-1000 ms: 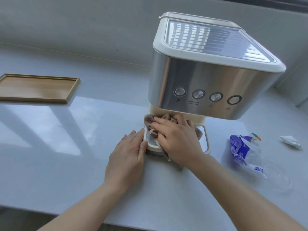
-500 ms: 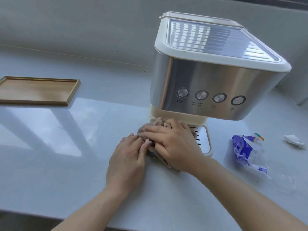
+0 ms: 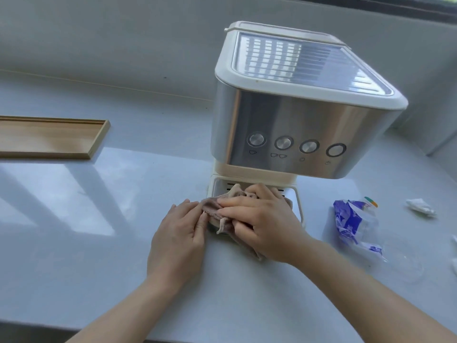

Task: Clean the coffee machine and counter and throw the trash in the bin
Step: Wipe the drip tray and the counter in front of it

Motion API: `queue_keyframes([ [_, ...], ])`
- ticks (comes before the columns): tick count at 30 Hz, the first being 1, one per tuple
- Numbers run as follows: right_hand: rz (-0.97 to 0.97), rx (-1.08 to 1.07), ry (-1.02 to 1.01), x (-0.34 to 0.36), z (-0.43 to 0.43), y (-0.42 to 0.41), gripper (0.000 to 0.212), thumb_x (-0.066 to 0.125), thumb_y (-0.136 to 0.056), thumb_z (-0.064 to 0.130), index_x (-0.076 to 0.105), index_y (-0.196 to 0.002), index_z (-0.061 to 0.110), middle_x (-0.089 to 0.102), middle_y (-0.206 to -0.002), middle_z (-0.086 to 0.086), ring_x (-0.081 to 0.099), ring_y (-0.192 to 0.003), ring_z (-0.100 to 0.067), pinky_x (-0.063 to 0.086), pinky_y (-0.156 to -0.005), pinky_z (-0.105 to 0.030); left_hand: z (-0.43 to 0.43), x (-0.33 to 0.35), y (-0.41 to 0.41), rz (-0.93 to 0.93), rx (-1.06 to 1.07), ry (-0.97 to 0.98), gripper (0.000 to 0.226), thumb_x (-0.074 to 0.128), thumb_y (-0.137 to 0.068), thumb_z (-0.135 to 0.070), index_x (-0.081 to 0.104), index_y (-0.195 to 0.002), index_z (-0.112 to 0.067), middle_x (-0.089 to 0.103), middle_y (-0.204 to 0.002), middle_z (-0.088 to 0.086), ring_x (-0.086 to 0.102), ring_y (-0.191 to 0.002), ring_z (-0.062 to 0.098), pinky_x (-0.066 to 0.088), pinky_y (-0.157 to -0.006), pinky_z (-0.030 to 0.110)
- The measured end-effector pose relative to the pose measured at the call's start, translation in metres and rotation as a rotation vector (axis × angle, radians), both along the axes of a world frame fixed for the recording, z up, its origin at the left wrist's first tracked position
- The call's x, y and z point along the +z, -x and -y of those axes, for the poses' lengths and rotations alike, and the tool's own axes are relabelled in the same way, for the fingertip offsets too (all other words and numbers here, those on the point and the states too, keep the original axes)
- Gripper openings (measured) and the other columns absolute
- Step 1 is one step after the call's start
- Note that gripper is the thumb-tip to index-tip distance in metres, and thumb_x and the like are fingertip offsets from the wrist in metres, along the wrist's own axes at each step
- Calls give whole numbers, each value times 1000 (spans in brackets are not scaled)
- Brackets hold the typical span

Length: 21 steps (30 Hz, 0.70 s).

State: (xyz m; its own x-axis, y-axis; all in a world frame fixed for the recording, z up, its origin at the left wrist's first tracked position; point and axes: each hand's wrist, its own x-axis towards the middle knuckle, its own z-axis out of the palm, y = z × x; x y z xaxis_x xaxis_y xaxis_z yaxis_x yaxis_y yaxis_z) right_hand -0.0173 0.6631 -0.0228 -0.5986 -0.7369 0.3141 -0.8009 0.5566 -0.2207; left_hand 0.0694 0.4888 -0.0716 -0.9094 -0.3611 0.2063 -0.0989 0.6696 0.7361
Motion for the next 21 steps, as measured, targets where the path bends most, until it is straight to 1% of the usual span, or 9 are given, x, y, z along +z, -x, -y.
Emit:
queue_keyframes([
  [1, 17, -13, -3, 2, -7, 6, 33, 49, -89, 36, 71, -112, 41, 63, -125, 28, 52, -101, -20, 43, -88, -40, 0, 0, 0, 2, 5, -3, 31, 42, -100, -36, 62, -124, -41, 60, -124, -26, 42, -134, 2, 37, -112, 38],
  [3, 17, -112, -3, 3, -18, 18, 32, 48, -91, 37, 72, -111, 41, 64, -125, 26, 52, -109, -19, 43, -91, -41, 0, 0, 0, 5, 14, -16, 32, 39, -100, -43, 60, -124, -46, 57, -125, -30, 41, -135, -1, 40, -108, 35],
  [5, -29, -228, 21, 1, -28, 27, 27, 55, -91, 31, 74, -109, 39, 66, -122, 23, 52, -111, -20, 44, -92, -42, 0, -1, -1, 5, 18, -16, 33, 37, -99, -46, 59, -123, -48, 56, -125, -34, 40, -135, -2, 41, -105, 32],
  [6, -60, -279, 44, -2, -34, 29, 24, 59, -90, 27, 75, -106, 37, 68, -120, 21, 54, -110, -22, 45, -90, -43, 0, -1, -1, 4, 19, -17, 33, 37, -99, -46, 59, -123, -48, 55, -124, -35, 40, -134, -3, 40, -104, 31],
  [8, -122, -357, 99, -8, -44, 26, 18, 66, -88, 21, 78, -99, 28, 73, -111, 15, 57, -97, -29, 49, -82, -44, 0, -1, -1, 3, 25, -23, 32, 38, -99, -44, 60, -123, -46, 55, -124, -35, 40, -134, -2, 41, -105, 32],
  [10, -173, -398, 153, -12, -51, 19, 15, 69, -87, 15, 80, -94, 22, 76, -103, 11, 55, -84, -31, 52, -78, -41, 0, -2, 0, 8, 27, -21, 32, 39, -100, -42, 60, -124, -46, 56, -124, -34, 40, -134, -2, 41, -102, 31],
  [13, -183, -434, 176, -11, -52, 3, 15, 69, -86, 13, 79, -94, 21, 76, -104, 11, 53, -82, -32, 51, -77, -38, 0, -1, 0, 13, 23, -15, 33, 38, -100, -43, 60, -124, -45, 56, -123, -33, 40, -134, -1, 38, -96, 27],
  [17, -193, -494, 127, -14, -45, -11, 13, 67, -88, 17, 78, -94, 19, 76, -104, 7, 53, -81, -34, 50, -70, -43, -1, 0, 0, 26, 25, -17, 31, 39, -102, -39, 62, -123, -43, 57, -123, -30, 41, -133, 0, 37, -94, 26],
  [21, -260, -544, 64, -13, -36, -19, 14, 65, -88, 19, 77, -94, 20, 75, -103, 5, 54, -79, -34, 46, -67, -41, -1, 0, 1, 33, 20, -13, 32, 39, -102, -38, 62, -124, -42, 59, -125, -28, 42, -132, 1, 38, -94, 26],
])
